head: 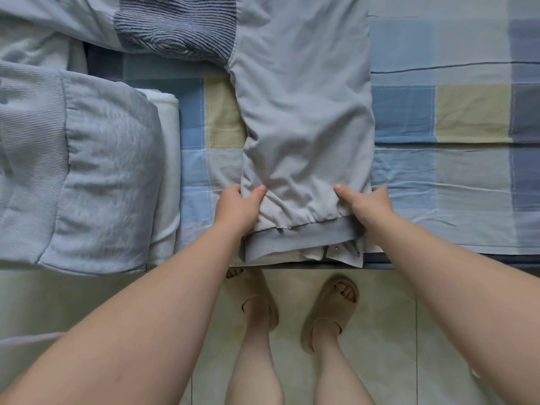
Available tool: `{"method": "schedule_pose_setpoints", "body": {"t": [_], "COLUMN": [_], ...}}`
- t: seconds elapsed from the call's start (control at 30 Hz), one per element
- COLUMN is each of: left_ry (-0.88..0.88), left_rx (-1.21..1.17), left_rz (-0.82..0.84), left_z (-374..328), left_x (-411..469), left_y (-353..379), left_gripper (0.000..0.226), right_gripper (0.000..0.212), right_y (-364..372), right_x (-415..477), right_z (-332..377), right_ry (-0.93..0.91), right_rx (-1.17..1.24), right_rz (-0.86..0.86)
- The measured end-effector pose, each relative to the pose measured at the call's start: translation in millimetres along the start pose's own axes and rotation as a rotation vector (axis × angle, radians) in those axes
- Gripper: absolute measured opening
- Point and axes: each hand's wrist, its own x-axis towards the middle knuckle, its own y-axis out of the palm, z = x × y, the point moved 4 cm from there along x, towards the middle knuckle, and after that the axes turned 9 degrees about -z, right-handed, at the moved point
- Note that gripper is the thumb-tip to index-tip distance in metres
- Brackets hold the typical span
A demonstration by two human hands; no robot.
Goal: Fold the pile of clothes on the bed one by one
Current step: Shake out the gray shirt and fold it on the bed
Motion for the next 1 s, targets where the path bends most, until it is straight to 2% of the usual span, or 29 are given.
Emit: {"method": "schedule_pose_setpoints", "body": {"t": [0.1, 0.2, 0.27, 0.3, 0.43, 0.5, 0.57, 0.67, 0.73, 0.8, 0.9, 1.0], "left_ry": [0.0, 0.014, 0.011, 0.012, -0.062, -0.086, 0.048, 0.525, 0.704, 0.754, 0.758, 0.681], "left_rx": [0.003, -0.002, 0.018, 0.059, 0.287, 0.319, 0.428, 0.446, 0.449, 0.619, 0.904, 0.988], "left_rz": [-0.042, -0.185, -0.256, -0.263, -0.171, -0.189, -0.307, -0.464, -0.399, -0.264, -0.032, 0.085], "left_z": [1, 4, 8, 11, 32, 33, 21, -20, -44, -54, -31, 1], "left_x": [-3, -14, -24, -29, -47, -59, -70, -77, -66, -45, -25, -38], "left_y": [-1, -4, -3, -1, 11, 11, 4, 0, 10, 28, 50, 51], "left_gripper": [0.029, 0.021, 0.022, 0.021, 0.018, 0.02, 0.028, 0.051, 0.056, 0.06, 0.067, 0.074], "right_gripper": [0.048, 0.033, 0.033, 0.033, 0.037, 0.056, 0.075, 0.075, 0.076, 0.079, 0.08, 0.078], "right_y": [2, -4, -15, -21, -36, -38, -44, -47, -33, -9, 19, 22], "right_x": [-5, -1, 1, 1, -4, -7, -12, -30, -36, -34, -24, -25], "right_z": [-6, -8, -13, -19, -52, -55, -41, -1, 17, 20, -5, -37], "right_ry": [0.005, 0.03, 0.049, 0.043, -0.042, -0.086, -0.199, -0.668, -0.882, -0.983, -0.984, -0.891], "right_rx": [-0.067, 0.135, 0.292, 0.286, -0.121, -0.3, -0.435, -0.528, -0.528, -0.652, -0.906, -1.072], "right_rz": [0.18, 0.255, 0.278, 0.271, 0.243, 0.221, 0.085, -0.171, -0.13, -0.029, 0.154, 0.342]}}
